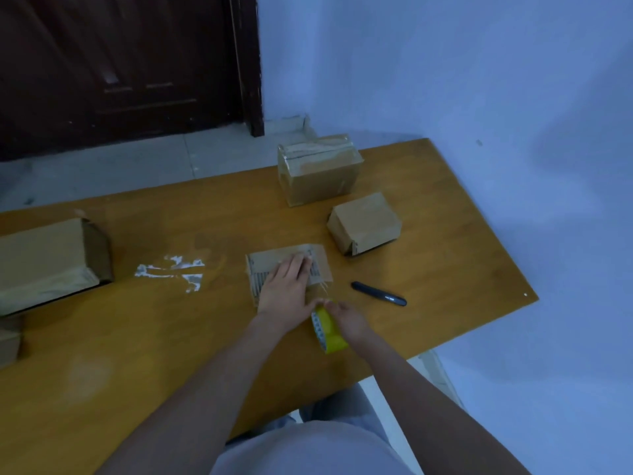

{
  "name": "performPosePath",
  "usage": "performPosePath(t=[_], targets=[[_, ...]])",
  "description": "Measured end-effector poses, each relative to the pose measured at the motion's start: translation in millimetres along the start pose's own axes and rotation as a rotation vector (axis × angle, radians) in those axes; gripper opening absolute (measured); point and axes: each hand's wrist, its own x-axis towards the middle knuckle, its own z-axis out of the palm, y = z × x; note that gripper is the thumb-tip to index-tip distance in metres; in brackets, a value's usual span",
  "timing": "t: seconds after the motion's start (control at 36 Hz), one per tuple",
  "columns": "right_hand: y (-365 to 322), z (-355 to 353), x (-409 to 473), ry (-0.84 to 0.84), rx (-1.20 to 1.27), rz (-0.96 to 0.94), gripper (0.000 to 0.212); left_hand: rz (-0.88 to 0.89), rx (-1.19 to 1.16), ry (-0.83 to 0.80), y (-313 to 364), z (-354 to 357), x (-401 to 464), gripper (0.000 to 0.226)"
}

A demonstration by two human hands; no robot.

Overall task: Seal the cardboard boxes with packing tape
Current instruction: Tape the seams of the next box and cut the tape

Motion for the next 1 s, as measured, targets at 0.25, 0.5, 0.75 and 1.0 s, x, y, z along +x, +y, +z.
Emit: performPosePath(t=[0.25, 0.5, 0.75, 1.0], targets=[[7, 3, 3, -0.004, -0.147, -0.018, 0.061, -0.010, -0.018, -0.035, 2, 2, -2, 0.093], [30, -42, 41, 0.569, -0.412, -0.031, 0.043, -0.013, -0.002, -0.086, 4, -3, 0, 0.099], [64, -59, 48, 0.468, -0.933, -0.167, 0.024, -0.007, -0.021, -0.069, 3, -3, 1, 0.095], [51, -63, 5, 0.436, -0.675, -0.550, 0.035, 0.006, 0.024, -0.120, 4, -9, 1, 0.089]])
